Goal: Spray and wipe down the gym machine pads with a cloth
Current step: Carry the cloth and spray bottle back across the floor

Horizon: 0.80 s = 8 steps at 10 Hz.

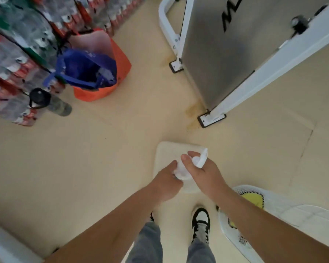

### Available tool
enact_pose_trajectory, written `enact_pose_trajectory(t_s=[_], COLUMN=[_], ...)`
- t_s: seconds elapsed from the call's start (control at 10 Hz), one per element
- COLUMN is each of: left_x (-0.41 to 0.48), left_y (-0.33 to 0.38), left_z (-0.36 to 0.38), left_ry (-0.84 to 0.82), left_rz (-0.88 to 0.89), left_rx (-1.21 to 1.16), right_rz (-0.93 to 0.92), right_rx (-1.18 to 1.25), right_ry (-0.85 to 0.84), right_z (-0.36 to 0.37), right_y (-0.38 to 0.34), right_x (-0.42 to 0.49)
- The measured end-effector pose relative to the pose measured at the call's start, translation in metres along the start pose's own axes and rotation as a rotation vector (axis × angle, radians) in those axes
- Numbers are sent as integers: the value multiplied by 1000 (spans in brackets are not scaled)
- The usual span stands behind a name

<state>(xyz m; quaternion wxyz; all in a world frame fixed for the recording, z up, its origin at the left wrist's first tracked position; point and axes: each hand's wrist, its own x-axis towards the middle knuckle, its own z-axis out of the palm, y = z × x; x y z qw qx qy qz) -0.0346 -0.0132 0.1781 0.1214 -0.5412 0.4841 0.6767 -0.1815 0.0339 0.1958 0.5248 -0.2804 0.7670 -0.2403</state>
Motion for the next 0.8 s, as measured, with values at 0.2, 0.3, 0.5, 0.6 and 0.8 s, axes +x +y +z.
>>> enact_pose_trajectory(t_s=[0.2,0.3,0.5,0.6,0.8], left_x=[92,132,168,162,128], left_y=[-33,-53,-73,-67,-57], left_z=[1,6,22,20,7], left_ry=[58,39,15,72,220], left_rz=[-41,-51,-89,-84,-134], left_rx=[-99,-110,-91,-121,-172], right_rz=[-18,-19,-27,-1,43], right_rx=[-75,-116,-259,-297,-447], right_ry=[-40,-63,-178,-182,-184], right_z=[24,28,19,16,1], right_y=[68,95,124,122,114], right_x=[83,113,140,147,132])
